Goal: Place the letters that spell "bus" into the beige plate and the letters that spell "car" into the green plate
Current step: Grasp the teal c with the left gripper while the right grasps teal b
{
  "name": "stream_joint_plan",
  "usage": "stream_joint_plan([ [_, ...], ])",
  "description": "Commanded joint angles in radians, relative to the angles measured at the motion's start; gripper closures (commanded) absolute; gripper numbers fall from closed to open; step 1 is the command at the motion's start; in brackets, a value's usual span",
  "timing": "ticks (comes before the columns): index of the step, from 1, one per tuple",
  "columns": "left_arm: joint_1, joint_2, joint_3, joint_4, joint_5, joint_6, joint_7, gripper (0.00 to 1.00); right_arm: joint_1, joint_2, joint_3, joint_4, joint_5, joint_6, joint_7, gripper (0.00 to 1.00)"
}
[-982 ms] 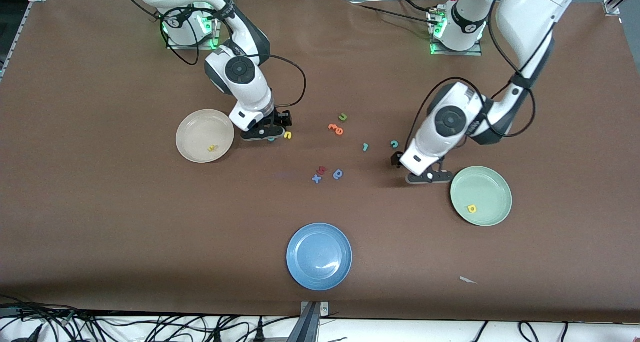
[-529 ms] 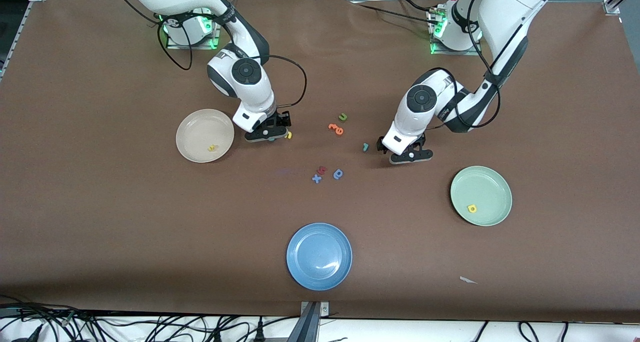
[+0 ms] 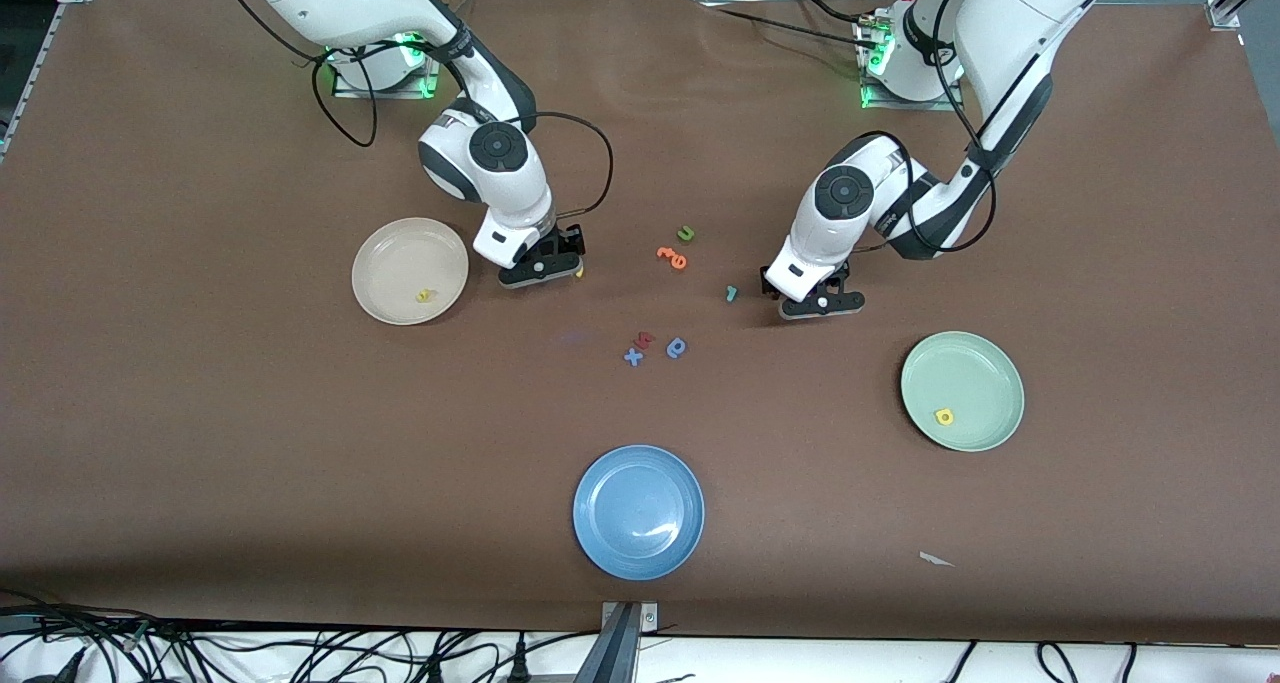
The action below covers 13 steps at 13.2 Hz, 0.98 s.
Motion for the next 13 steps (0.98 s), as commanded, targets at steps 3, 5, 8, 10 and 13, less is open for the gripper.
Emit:
stream_joint_plan([
  [3,0.019,-0.034,-0.015,-0.045,0.036,0.012,-0.006,0.51,-0.042,0.002,-0.002,-0.050,-0.089,0.076,0.019,0.19],
  [5,0.017,-0.030,-0.015,-0.048,0.036,0.012,-0.006,0.55,-0.042,0.008,-0.002,-0.056,-0.094,0.101,0.048,0.19],
  [8,0.017,-0.030,-0.017,-0.048,0.036,0.012,-0.006,0.57,-0.042,0.021,-0.002,-0.053,-0.157,0.104,0.108,0.23],
  [10,0.016,-0.030,-0.021,-0.049,0.036,0.012,-0.008,0.58,-0.041,0.022,-0.002,-0.051,-0.168,0.104,0.125,0.29],
  [13,0.017,-0.028,-0.027,-0.054,0.034,0.012,-0.010,0.63,-0.042,0.022,-0.002,-0.051,-0.168,0.104,0.125,0.36],
])
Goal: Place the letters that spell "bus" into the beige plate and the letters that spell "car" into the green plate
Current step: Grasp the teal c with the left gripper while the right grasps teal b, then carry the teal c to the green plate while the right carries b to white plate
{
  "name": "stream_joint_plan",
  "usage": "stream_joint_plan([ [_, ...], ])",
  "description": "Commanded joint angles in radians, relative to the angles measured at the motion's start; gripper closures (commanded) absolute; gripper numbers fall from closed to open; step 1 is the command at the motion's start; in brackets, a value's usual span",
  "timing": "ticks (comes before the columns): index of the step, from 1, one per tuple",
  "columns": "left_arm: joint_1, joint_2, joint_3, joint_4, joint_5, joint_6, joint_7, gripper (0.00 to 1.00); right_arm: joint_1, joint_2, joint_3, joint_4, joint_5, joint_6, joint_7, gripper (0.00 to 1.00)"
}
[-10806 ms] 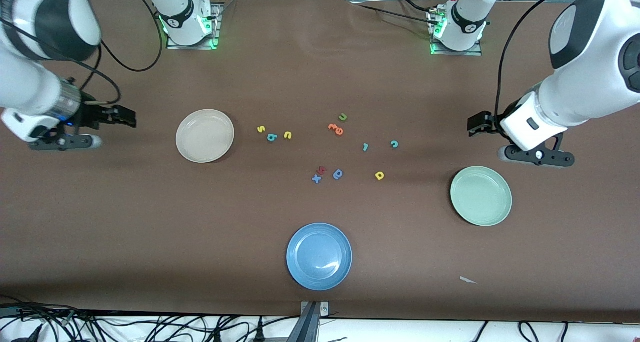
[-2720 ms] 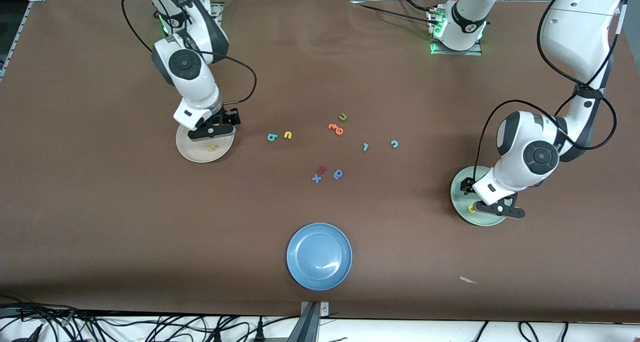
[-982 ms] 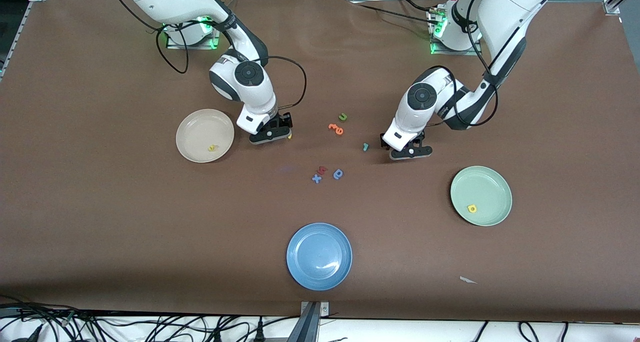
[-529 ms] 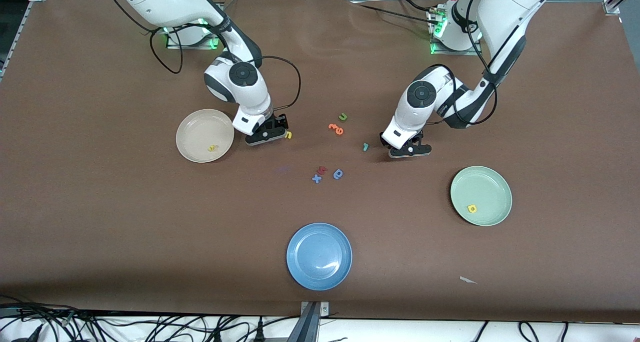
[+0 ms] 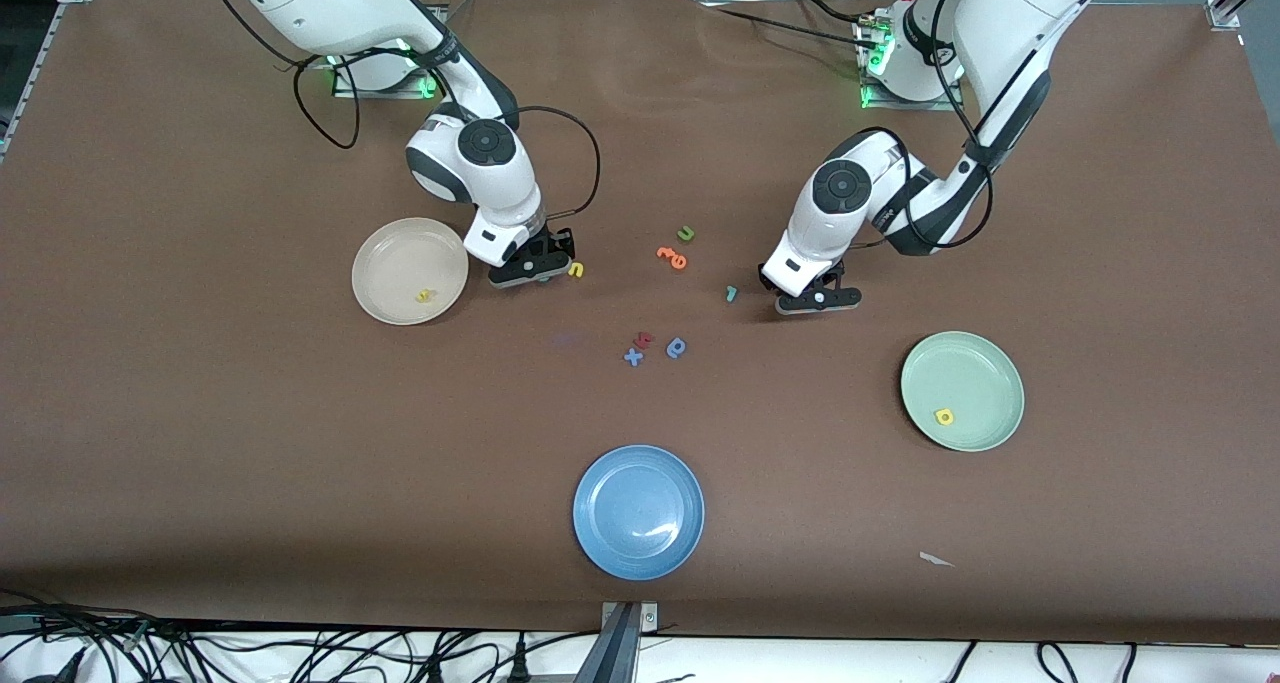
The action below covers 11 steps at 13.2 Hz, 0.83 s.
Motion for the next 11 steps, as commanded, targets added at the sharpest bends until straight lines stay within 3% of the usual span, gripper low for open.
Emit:
stream_joint_plan([
  [1,0.016,-0.019,-0.015,-0.041,0.034,0.003,-0.011,0.68,-0.008,0.018,0.003,-0.004,-0.029,0.018,0.029,0.38],
  [6,0.015,-0.014,-0.015,-0.041,0.034,0.003,-0.011,0.78,-0.008,0.012,0.003,-0.007,-0.032,0.018,0.029,0.52],
  [11,0.016,-0.017,-0.015,-0.024,0.034,-0.006,-0.005,0.83,-0.008,0.006,0.003,-0.009,-0.032,0.015,0.029,0.92],
])
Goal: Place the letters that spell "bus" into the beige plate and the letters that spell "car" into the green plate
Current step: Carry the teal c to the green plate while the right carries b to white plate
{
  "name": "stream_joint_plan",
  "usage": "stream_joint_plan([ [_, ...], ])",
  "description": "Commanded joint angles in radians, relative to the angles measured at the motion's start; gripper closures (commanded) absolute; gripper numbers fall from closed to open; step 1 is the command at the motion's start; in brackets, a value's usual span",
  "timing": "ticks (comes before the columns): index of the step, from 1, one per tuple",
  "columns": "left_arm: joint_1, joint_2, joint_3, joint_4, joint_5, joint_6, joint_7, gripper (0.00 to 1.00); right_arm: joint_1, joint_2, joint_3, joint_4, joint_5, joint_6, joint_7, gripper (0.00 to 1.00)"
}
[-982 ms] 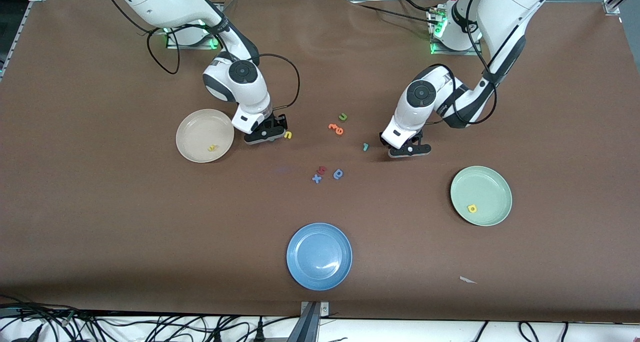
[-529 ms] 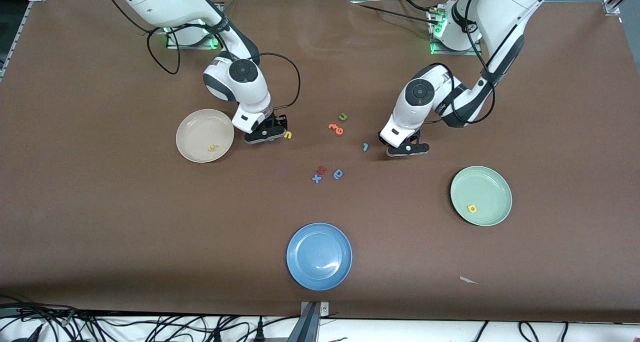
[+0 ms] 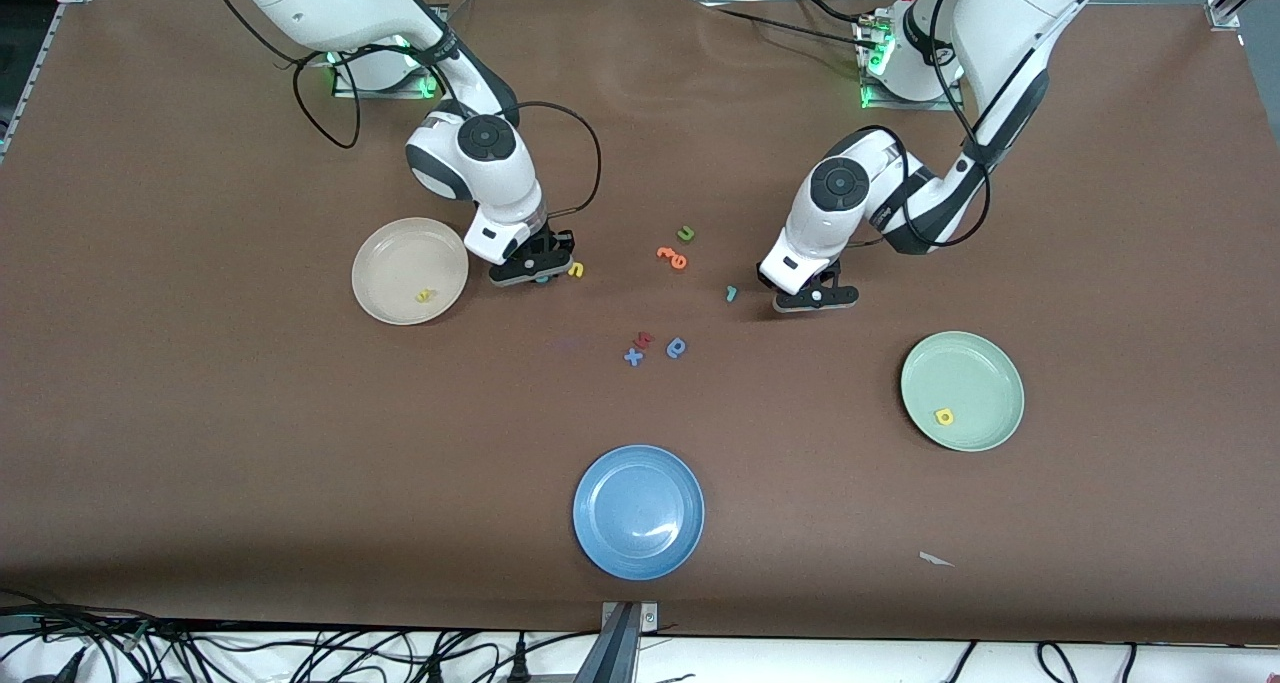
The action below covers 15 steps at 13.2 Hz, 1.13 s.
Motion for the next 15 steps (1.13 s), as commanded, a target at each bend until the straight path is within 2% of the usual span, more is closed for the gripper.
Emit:
stream_joint_plan([
  [1,0.016,-0.021,-0.010,-0.019,0.034,-0.011,0.001,0.84,-0.010,0.003,0.000,-0.009,-0.029,0.005,0.019,0.96],
  [3,0.025,-0.022,-0.010,0.014,0.034,-0.048,0.033,0.84,-0.045,-0.064,0.001,-0.017,-0.035,-0.043,-0.010,0.96],
  [6,0.046,-0.022,-0.013,0.114,0.011,-0.209,0.125,0.84,-0.099,-0.161,0.007,-0.044,-0.029,-0.130,-0.094,0.96],
  [10,0.170,-0.039,-0.013,0.266,-0.078,-0.387,0.486,0.84,-0.215,-0.244,0.039,-0.125,-0.024,-0.130,-0.230,0.95],
  [12,0.250,-0.038,-0.012,0.314,-0.078,-0.409,0.628,0.84,-0.309,-0.256,0.101,-0.162,-0.024,-0.129,-0.284,0.91],
  [13,0.290,-0.027,-0.012,0.337,-0.078,-0.407,0.697,0.84,-0.335,-0.256,0.115,-0.178,-0.026,-0.129,-0.287,0.84],
  [14,0.314,-0.004,-0.008,0.355,-0.075,-0.400,0.755,0.83,-0.352,-0.256,0.121,-0.191,-0.026,-0.126,-0.289,0.84],
  [15,0.344,0.019,-0.004,0.360,-0.060,-0.374,0.787,0.82,-0.354,-0.254,0.121,-0.202,-0.026,-0.124,-0.287,0.78],
])
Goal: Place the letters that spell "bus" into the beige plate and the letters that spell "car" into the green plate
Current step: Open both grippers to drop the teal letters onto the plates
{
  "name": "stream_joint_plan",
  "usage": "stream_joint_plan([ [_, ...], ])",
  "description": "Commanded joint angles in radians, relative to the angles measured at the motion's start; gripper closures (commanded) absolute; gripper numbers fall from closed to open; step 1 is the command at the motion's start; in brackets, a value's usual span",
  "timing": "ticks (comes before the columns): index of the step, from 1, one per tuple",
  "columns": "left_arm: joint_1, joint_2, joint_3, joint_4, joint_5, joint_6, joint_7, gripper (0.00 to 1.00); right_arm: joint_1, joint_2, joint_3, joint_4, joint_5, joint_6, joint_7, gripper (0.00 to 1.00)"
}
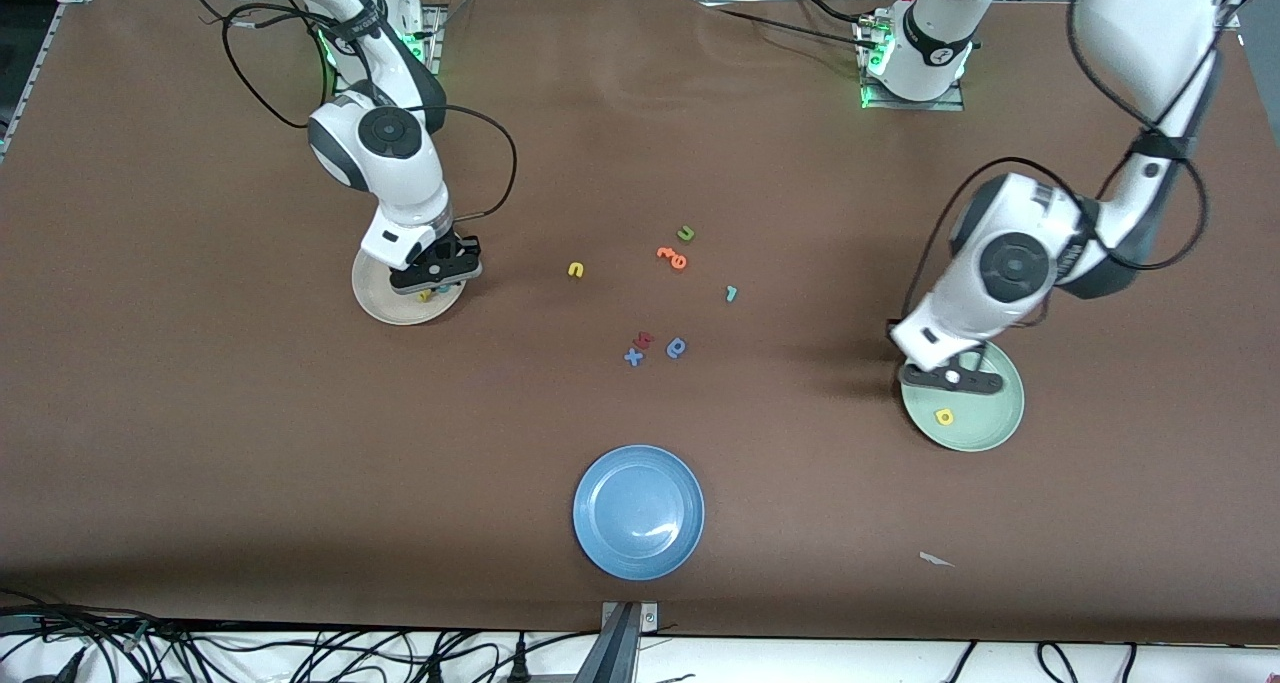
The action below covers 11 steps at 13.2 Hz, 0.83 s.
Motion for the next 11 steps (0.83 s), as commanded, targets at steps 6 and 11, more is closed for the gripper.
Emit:
stream_joint_plan([
  [6,0.025,0.108,-0.015,0.055,0.080,0.120,0.114,0.00,-0.036,-0.033,0.031,-0.049,-0.006,0.007,0.003,0.03],
  [11,-0.170,0.109,-0.049,0.039,0.069,0.109,-0.198,0.00,0.020,0.011,0.086,0.003,0.147,0.043,0.164,0.04],
])
